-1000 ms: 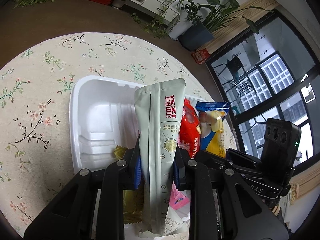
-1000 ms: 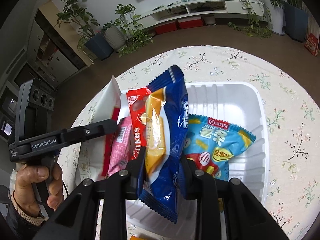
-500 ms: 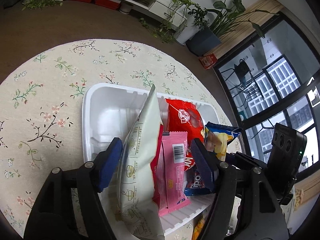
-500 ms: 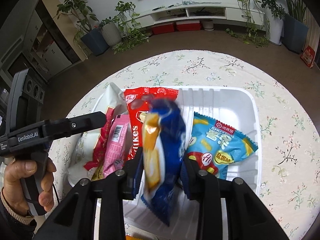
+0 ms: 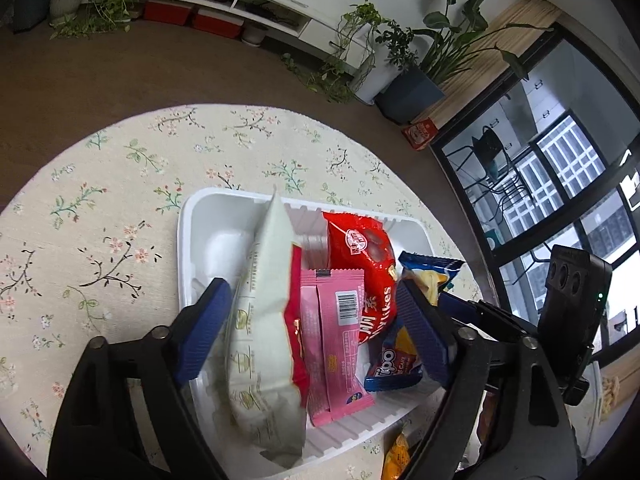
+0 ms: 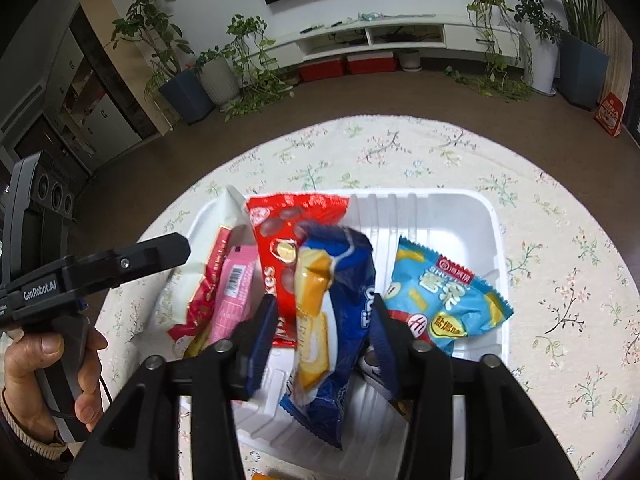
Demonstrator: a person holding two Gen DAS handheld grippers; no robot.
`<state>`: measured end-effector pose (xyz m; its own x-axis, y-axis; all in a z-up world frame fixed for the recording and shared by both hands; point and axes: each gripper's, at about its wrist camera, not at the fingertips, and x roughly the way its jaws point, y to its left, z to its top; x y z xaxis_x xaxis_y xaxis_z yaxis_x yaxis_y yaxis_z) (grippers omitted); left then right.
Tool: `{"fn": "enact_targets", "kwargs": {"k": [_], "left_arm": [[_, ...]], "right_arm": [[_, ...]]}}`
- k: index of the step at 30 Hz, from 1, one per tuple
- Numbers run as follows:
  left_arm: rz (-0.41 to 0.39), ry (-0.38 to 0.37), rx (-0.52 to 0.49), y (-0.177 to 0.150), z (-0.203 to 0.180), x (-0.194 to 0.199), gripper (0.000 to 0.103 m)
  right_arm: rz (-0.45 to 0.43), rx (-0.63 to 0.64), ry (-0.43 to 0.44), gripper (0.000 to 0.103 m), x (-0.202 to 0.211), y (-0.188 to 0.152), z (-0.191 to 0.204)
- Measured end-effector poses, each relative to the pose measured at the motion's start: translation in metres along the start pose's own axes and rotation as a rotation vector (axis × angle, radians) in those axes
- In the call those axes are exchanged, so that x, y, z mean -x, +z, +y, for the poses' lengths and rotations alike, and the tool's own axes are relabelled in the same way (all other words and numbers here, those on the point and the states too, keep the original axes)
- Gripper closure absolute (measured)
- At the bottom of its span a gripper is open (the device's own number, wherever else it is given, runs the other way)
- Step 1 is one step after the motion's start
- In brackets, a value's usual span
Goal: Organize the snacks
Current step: 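Move both tools back over the remaining snack pile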
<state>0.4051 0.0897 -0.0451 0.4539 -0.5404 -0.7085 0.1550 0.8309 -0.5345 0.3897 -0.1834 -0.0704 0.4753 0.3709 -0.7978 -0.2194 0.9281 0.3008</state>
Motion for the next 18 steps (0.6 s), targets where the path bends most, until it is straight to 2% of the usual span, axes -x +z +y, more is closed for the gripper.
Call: {"fn": "enact_targets", "kwargs": {"k": [4,7,11,18], "left_arm": [[-0.035,0.003,-0.015,-0.005,-0.005,0.022,0.005],[-0.066,-0.001,-0.042,-0.012,-0.011,0.04,0.003],[-0.098,-0.005,-0.093,-0.026,-0.02,0.062,0.001],[-0.165,-0.005,-0.178,-0.068,-0.042,0.107,0.001]], "right_arm": [[-0.057,-0.004,0.0,0.033,0.023,0.002,0.001],[-0.103,-0.009,0.004,0.025,0.044,0.001,-0.002],[-0.12,0.004,0.007,0.024,0.063,-0.006,-0.005],[-0.136,0.0,0.026,0.024,0.103,-0.042,-0.011]]}}
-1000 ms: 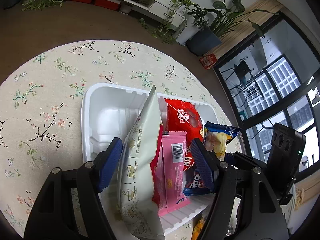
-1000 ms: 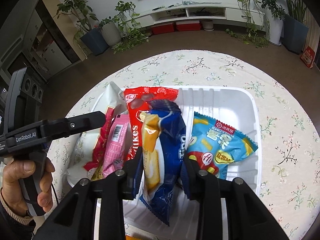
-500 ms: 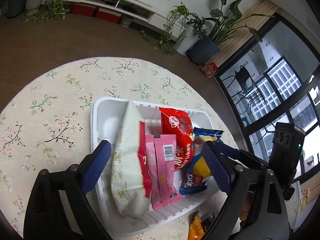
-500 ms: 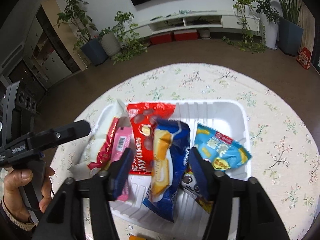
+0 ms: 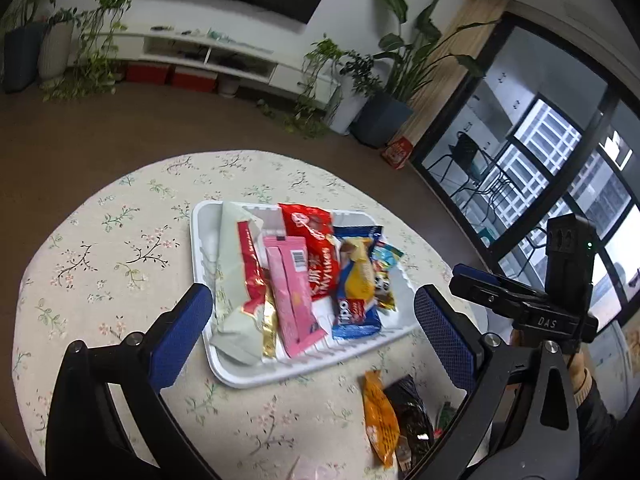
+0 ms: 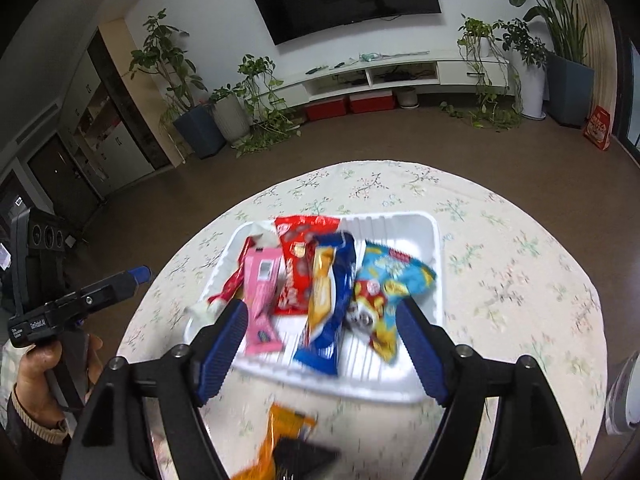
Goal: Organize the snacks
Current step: 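Move both tools back over the remaining snack pile, then grasp the orange bar with the left tool while the right tool grasps the black bag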
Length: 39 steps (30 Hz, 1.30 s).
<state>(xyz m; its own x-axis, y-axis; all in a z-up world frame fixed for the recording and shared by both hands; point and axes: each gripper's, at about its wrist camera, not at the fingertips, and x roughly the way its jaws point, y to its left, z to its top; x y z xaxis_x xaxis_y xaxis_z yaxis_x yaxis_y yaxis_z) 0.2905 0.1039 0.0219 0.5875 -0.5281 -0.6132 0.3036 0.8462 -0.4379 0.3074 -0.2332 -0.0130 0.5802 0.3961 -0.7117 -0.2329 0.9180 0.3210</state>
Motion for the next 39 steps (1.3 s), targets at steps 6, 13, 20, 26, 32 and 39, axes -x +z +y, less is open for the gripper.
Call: {"fn": "enact_targets", "kwargs": {"k": [6,13,20,26,32,39], "left_arm": [[-0.06,-0.007,-0.061,-0.042,-0.024,0.037,0.001],[-0.039,-0.016,-0.045,-0.098,-0.042,0.065,0.001],[0.081,0.003,0.035,-0.143,-0.045,0.067,0.001],[0.129,0.052,0.013,-0.155,-0.052,0.055,0.001],[0.171,0.077,-0.046,-0.14,-0.067,0.039,0.001],[0.214,0.116,-0.082,-0.127,-0.074,0.016,0.001]], "right_arm": [[0.0,-0.017,0.024,0.024,0.034,-0.041,0.001],[0.012,-0.075,0.032,0.024,0.06,-0.09,0.001],[0.045,-0.094,0.007,0.024,0.07,-0.137,0.013],[0.089,-0.085,-0.007,0.032,0.065,-0.154,0.023],[0.112,-0.056,-0.017,0.038,0.051,-0.157,0.042],[0.183,-0.022,-0.074,0.044,0.019,-0.149,0.053]]}}
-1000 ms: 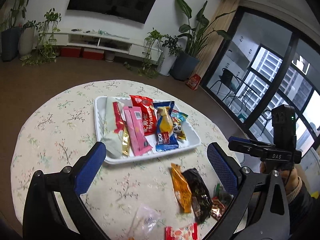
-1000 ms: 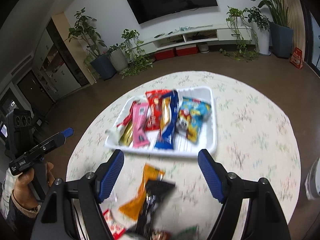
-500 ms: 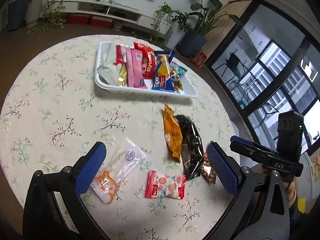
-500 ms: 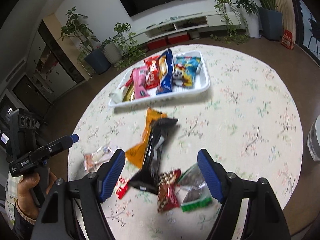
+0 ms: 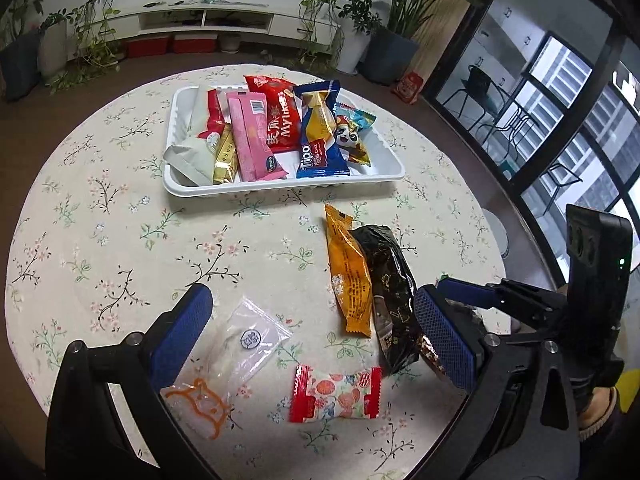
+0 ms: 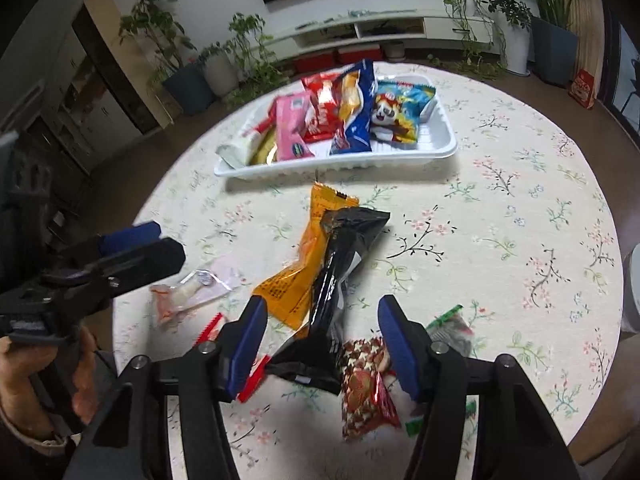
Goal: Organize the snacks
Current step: 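Grasp the orange bar with the left tool while the right tool grasps the black bag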
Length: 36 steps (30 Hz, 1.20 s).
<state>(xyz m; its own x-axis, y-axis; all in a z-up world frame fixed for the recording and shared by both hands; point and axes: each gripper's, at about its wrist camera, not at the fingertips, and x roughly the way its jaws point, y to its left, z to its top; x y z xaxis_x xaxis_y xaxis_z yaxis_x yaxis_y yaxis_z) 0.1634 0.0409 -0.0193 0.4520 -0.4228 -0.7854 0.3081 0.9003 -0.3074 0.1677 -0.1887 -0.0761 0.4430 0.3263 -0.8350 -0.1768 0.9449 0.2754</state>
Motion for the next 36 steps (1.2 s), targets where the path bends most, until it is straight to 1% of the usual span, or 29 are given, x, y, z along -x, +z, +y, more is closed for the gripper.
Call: {"fn": "enact_targets", "kwargs": {"k": [6,9,14,18,21,22,23,24,25,28,30,36], "left_arm": [[0.062,0.084,-0.096,0.015,-0.014,-0.026,0.001],[0.088,0.101,-0.126,0.02,-0.017,-0.041,0.001],[0.142,0.113,-0.163,0.022,-0.025,-0.067,0.001],[0.175,0.121,-0.177,0.023,-0.031,-0.085,0.001],[0.193,0.149,-0.199,0.026,-0.033,-0.095,0.002],[0.202,0.162,-0.207,0.028,-0.034,-0.099,0.002],[0.207,0.168,-0.212,0.029,-0.035,-0.103,0.003],[0.218,0.176,-0.219,0.03,-0.036,-0.107,0.007],[0.225,0.182,-0.223,0.031,-0.037,-0.11,0.016],[0.248,0.182,-0.233,0.033,-0.04,-0.118,0.028],[0.257,0.189,-0.242,0.034,-0.043,-0.123,0.031],[0.281,0.225,-0.256,0.038,-0.044,-0.139,0.031]], "right_arm": [[0.049,0.02,-0.076,0.047,-0.024,0.005,0.001],[0.068,0.005,-0.097,0.048,-0.03,0.003,-0.008],[0.076,-0.006,-0.113,0.048,-0.032,0.004,-0.018],[0.083,-0.028,-0.095,0.048,-0.032,0.006,-0.024],[0.088,-0.024,-0.067,0.048,-0.032,0.005,-0.023],[0.086,-0.017,-0.07,0.048,-0.033,0.005,-0.022],[0.084,-0.014,-0.072,0.048,-0.033,0.005,-0.021],[0.082,-0.016,-0.071,0.048,-0.033,0.005,-0.022],[0.083,-0.017,-0.073,0.048,-0.034,0.006,-0.021],[0.085,-0.016,-0.082,0.048,-0.035,0.008,-0.021],[0.086,0.006,-0.107,0.05,-0.036,0.008,-0.019],[0.082,0.031,-0.142,0.053,-0.039,0.008,-0.015]]}}
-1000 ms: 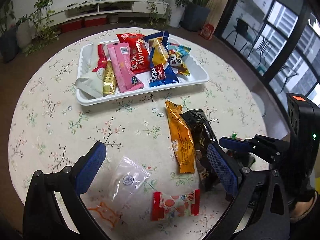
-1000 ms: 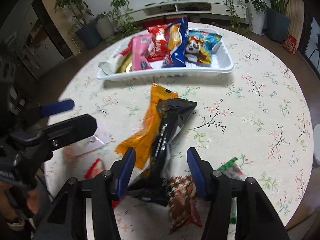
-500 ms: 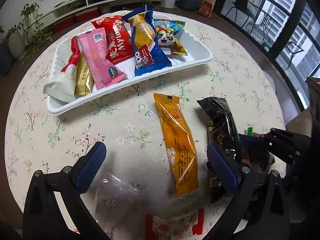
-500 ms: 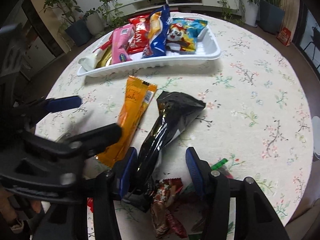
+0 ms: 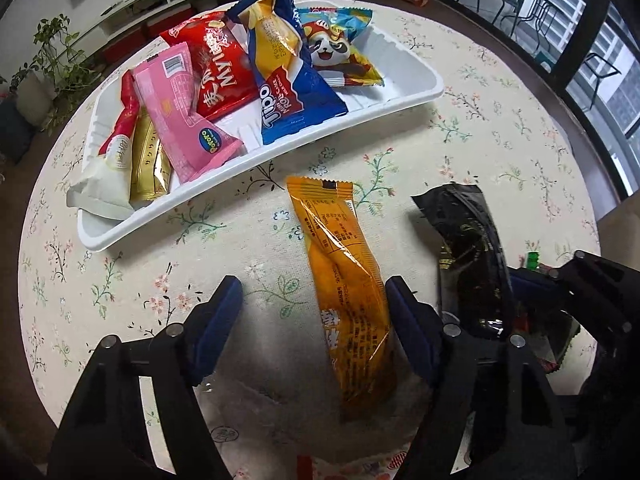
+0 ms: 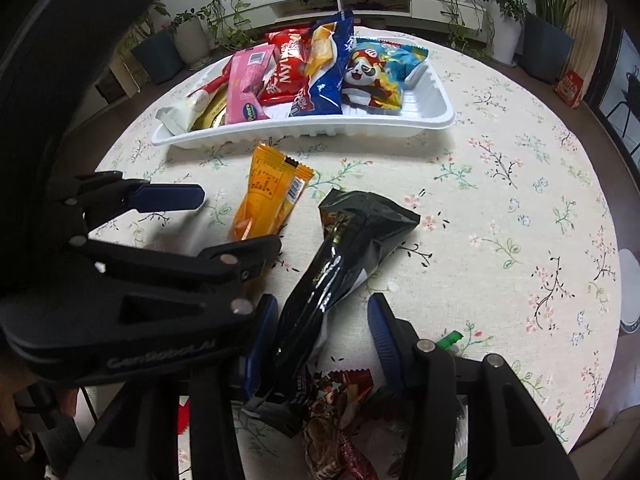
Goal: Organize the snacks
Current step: 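Grasp the orange bar with the left tool while the right tool grasps the black bag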
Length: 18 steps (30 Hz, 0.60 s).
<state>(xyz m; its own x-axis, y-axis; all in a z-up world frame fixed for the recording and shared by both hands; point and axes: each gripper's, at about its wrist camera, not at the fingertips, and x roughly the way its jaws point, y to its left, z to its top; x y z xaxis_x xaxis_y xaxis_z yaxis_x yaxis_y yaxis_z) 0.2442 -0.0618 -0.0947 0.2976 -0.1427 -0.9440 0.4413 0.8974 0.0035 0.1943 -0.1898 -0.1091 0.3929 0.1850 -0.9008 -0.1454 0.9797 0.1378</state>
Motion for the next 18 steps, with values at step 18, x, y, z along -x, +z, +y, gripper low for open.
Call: {"fn": "enact_targets", "kwargs": {"k": [18], "left_arm": [[-0.024,0.001,-0.014,0.001,0.009,0.003,0.072]], "right_arm": [[-0.01,0.063,-0.095,0.06,-0.005,0.001,0.016]]}}
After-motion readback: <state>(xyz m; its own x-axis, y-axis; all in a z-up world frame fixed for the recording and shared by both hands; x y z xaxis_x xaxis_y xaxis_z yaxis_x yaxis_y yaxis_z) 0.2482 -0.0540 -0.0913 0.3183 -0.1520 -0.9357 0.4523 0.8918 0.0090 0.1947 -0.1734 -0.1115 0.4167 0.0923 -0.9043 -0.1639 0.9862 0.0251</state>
